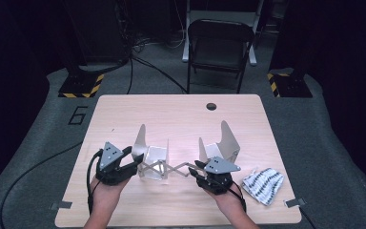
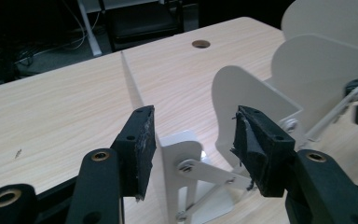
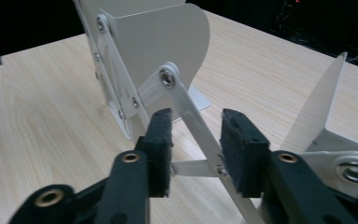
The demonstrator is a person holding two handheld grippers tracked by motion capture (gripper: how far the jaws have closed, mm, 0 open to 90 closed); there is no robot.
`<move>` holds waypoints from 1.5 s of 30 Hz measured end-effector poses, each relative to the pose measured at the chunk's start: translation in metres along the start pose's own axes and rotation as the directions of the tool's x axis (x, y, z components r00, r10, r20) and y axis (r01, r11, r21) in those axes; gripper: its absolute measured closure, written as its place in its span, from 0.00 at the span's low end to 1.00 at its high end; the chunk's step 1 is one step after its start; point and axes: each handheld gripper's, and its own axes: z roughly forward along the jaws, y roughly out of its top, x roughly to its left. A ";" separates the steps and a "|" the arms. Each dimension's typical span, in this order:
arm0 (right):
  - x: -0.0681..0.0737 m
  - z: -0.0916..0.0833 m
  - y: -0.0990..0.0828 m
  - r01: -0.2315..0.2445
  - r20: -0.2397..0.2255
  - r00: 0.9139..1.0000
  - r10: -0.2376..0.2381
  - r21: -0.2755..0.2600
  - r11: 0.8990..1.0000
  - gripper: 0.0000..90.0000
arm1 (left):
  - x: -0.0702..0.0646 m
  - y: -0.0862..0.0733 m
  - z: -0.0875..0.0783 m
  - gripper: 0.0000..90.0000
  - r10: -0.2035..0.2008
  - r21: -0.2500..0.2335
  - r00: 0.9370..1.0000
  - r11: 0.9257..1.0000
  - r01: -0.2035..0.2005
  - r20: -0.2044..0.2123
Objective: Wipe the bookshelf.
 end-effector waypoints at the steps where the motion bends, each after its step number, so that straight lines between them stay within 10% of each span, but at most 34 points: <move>1: 0.000 0.002 0.000 -0.020 0.006 1.000 0.020 -0.009 1.000 0.74 | -0.001 0.001 -0.002 0.52 0.009 0.001 1.000 1.000 -0.009 0.007; 20: -0.011 0.031 0.009 -0.105 0.107 0.989 0.104 0.000 0.994 0.69 | -0.026 -0.002 0.025 0.51 0.000 0.045 0.994 0.999 -0.005 0.113; 29: -0.015 -0.010 0.010 -0.126 0.036 0.991 0.130 -0.082 0.989 0.51 | -0.032 -0.015 0.042 0.50 -0.013 0.087 0.993 0.996 0.002 0.120; 34: -0.025 -0.034 0.013 -0.103 0.075 0.991 0.114 -0.140 0.985 0.47 | -0.036 -0.017 0.050 0.50 0.008 0.098 0.994 0.995 -0.019 0.111; 45: -0.056 -0.024 -0.009 -0.165 0.077 0.983 0.167 -0.030 0.986 0.51 | -0.035 -0.018 0.056 0.57 0.003 0.108 0.994 0.994 -0.014 0.106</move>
